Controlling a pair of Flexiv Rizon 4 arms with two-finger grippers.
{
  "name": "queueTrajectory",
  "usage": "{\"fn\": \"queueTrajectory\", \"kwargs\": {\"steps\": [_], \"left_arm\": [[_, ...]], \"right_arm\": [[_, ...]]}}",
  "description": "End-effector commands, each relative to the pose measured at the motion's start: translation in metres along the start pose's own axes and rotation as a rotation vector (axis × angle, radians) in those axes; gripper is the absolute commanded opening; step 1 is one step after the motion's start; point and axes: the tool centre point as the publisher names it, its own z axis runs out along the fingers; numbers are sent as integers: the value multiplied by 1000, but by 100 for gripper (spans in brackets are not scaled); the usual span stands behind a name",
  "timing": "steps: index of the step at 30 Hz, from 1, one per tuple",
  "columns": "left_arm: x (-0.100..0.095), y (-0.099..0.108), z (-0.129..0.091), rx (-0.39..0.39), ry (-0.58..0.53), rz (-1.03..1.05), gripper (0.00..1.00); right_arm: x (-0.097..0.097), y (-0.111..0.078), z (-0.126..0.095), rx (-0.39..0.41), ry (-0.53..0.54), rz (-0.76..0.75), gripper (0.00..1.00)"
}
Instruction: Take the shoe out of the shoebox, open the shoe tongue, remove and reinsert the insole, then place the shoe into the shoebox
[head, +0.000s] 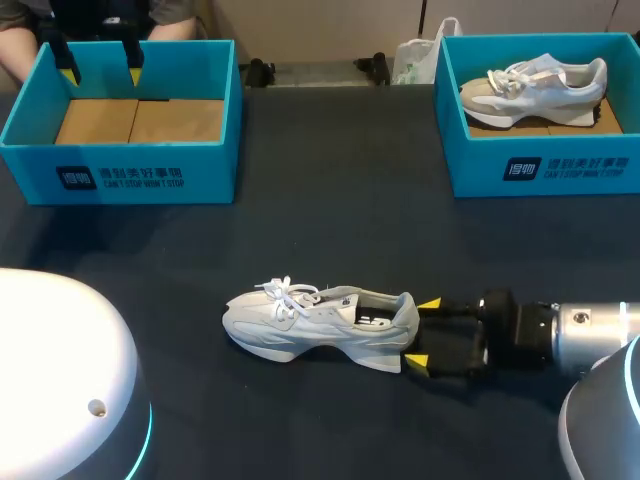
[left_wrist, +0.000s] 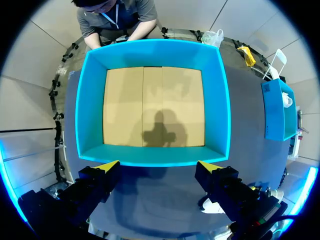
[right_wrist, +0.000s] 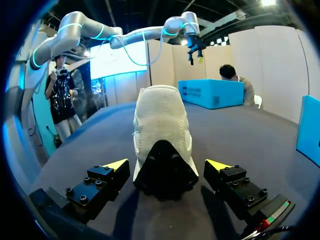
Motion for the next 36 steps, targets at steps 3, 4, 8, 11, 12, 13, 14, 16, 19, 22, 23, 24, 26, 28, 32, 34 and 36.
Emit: {"fn": "queueTrajectory", "kwargs": {"steps": [3, 4, 8, 11, 12, 13, 14, 16, 19, 22, 23, 24, 26, 28, 32, 34, 36], "left_arm": [[0, 0, 0, 0, 0, 0, 100], [0, 0, 0, 0, 0, 0, 100], [0, 0, 0, 0, 0, 0, 100], [0, 0, 0, 0, 0, 0, 100], [0, 0, 0, 0, 0, 0, 100], [0, 0, 0, 0, 0, 0, 100], [0, 0, 0, 0, 0, 0, 100], [0, 0, 0, 0, 0, 0, 100], [0, 0, 0, 0, 0, 0, 100], [0, 0, 0, 0, 0, 0, 100], [0, 0, 0, 0, 0, 0, 100], [0, 0, 0, 0, 0, 0, 100], [0, 0, 0, 0, 0, 0, 100], [0, 0, 0, 0, 0, 0, 100], [0, 0, 0, 0, 0, 0, 100], [0, 0, 0, 0, 0, 0, 100], [0, 0, 0, 0, 0, 0, 100]], "right_arm": [[1, 2, 17, 4, 14, 1, 100], [2, 2, 18, 5, 14, 0, 100], [1, 3, 22, -5, 16, -1, 100], [1, 5, 26, -6, 16, -1, 100], [1, 5, 28, -7, 17, -1, 100], [0, 6, 29, -6, 18, -1, 100], [1, 6, 30, -10, 20, -1, 100], [1, 7, 33, -10, 21, -2, 100], [3, 9, 37, -10, 24, -4, 100], [4, 10, 40, -10, 27, -6, 100], [4, 10, 42, -10, 30, -8, 100], [4, 10, 43, -9, 32, -8, 100], [3, 10, 47, -7, 39, -7, 100], [2, 9, 49, -6, 42, -6, 100], [2, 8, 53, -14, 49, -3, 100], [3, 9, 54, -16, 50, -3, 100], [3, 9, 56, -18, 51, -4, 100]]}}
